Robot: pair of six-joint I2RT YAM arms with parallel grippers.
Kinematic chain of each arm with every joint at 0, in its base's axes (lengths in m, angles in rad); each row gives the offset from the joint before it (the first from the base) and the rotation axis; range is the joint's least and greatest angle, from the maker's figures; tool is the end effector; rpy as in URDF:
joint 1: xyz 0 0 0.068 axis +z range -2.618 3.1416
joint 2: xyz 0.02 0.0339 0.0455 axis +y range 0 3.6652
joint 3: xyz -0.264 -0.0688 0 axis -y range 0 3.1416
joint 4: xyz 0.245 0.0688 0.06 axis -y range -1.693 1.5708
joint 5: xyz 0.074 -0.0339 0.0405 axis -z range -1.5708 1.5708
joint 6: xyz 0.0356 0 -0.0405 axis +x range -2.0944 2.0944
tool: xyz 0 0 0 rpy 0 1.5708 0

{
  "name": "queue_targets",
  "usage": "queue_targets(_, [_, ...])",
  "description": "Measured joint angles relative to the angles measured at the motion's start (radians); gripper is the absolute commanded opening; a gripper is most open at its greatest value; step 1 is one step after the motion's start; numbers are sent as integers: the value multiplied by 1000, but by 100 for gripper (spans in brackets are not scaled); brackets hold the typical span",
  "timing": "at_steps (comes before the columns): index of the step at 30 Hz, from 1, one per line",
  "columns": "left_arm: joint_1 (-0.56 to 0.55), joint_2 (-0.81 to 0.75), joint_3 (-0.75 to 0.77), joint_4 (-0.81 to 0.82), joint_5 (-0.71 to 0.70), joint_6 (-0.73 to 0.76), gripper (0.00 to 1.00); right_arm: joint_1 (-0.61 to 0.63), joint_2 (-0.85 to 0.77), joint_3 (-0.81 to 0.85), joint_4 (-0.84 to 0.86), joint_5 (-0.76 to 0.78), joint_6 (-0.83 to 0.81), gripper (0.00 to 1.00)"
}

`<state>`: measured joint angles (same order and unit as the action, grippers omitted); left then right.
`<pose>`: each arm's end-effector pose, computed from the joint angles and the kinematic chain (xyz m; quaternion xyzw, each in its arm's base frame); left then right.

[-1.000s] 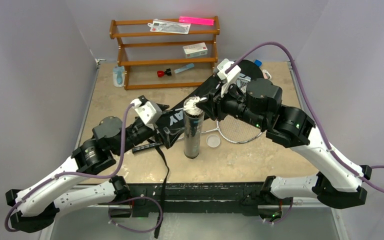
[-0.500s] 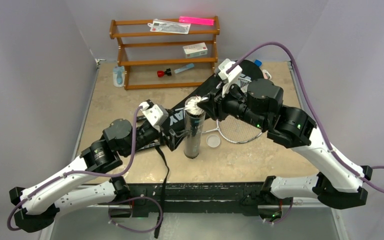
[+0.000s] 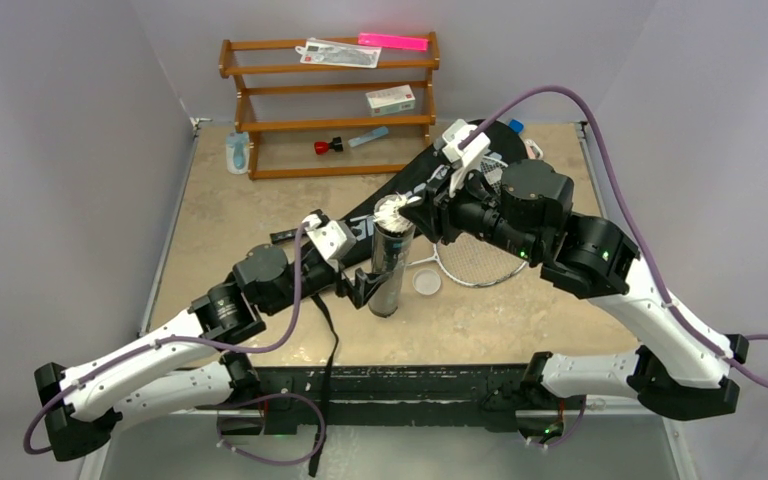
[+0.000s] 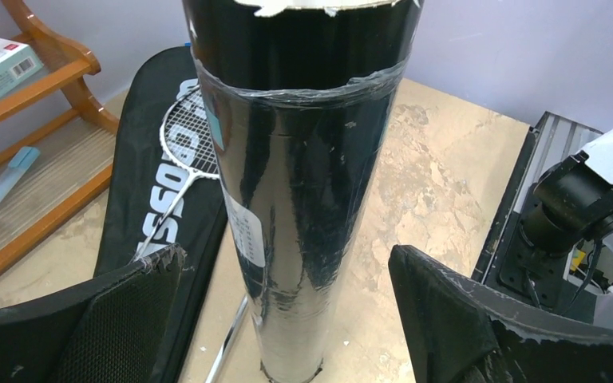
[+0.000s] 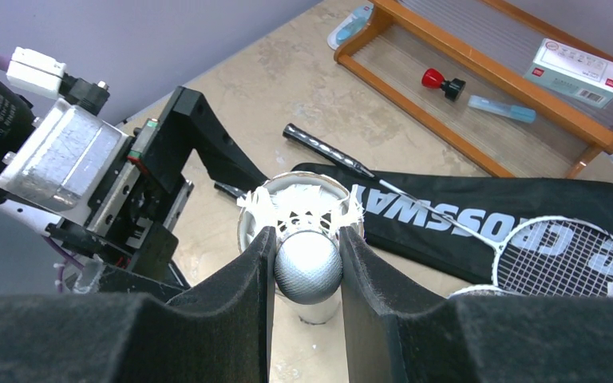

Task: Pack up the badminton gear
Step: Adjust the shuttlecock in the shuttle tube.

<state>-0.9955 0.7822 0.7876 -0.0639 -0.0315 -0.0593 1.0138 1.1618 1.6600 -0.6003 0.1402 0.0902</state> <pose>0.1026 -0.1561 0.3545 0.3186 0.6540 -0.3354 0.5986 0.1154 0.1758 0.5144 -0.2879 0.6838 0.3063 0.5964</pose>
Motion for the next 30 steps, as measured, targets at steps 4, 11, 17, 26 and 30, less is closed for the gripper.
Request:
queue_targets(4, [1,26,-31,81,8,2,100,0,0,0,0,0,0,0])
queue_targets(11, [9,96,-46,172,26,18,100,0,5,5,-3,-1,-1,0])
queue_targets(17, [19,142,-46,224,28,31,93,0,22,27,-26,-1,-1,0])
queue_targets(26, [27,183,-46,266,35,61,76,0,45,59,-53,-1,-4,0])
queue_targets(30, [29,196,-45,265,51,72,68,0,51,67,-60,0,-4,0])
